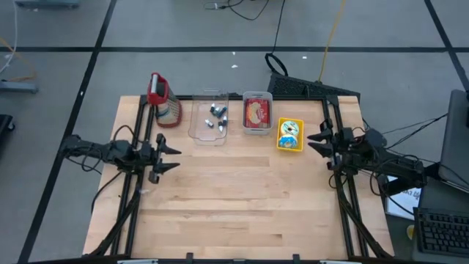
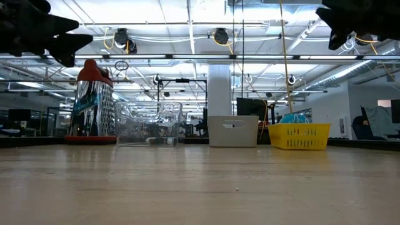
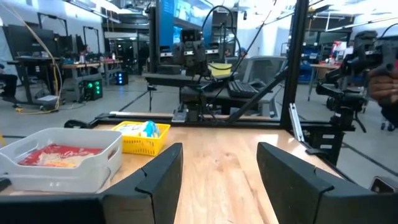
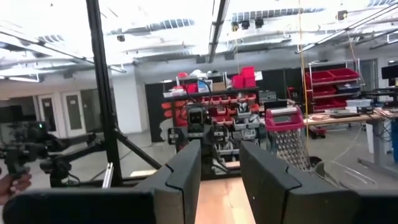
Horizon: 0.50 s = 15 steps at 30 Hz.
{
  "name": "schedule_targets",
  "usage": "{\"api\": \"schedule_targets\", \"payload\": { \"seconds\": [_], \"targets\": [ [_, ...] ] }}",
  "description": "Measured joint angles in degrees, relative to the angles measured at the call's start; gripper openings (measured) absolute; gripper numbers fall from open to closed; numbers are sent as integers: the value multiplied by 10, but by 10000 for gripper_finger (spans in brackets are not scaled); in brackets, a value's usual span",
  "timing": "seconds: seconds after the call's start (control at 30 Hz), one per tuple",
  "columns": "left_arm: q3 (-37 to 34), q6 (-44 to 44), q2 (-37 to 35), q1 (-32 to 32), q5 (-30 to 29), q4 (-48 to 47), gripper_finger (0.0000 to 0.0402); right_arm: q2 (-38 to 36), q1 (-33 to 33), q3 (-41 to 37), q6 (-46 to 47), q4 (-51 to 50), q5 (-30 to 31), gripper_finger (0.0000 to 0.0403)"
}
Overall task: Pick & Place Food Item
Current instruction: Return to Home Position
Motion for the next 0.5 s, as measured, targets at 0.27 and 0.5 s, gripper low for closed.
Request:
{"api": "schedule_targets", "payload": {
  "seconds": [0.27,0.5],
  "targets": [
    [0,11,-3,-16,-3,29,209,5,0,-12,-25,5,1,100],
    [0,19,-3,-20,-17,29,209,5,0,-95,-13,98,-1,100]
  ]
}}
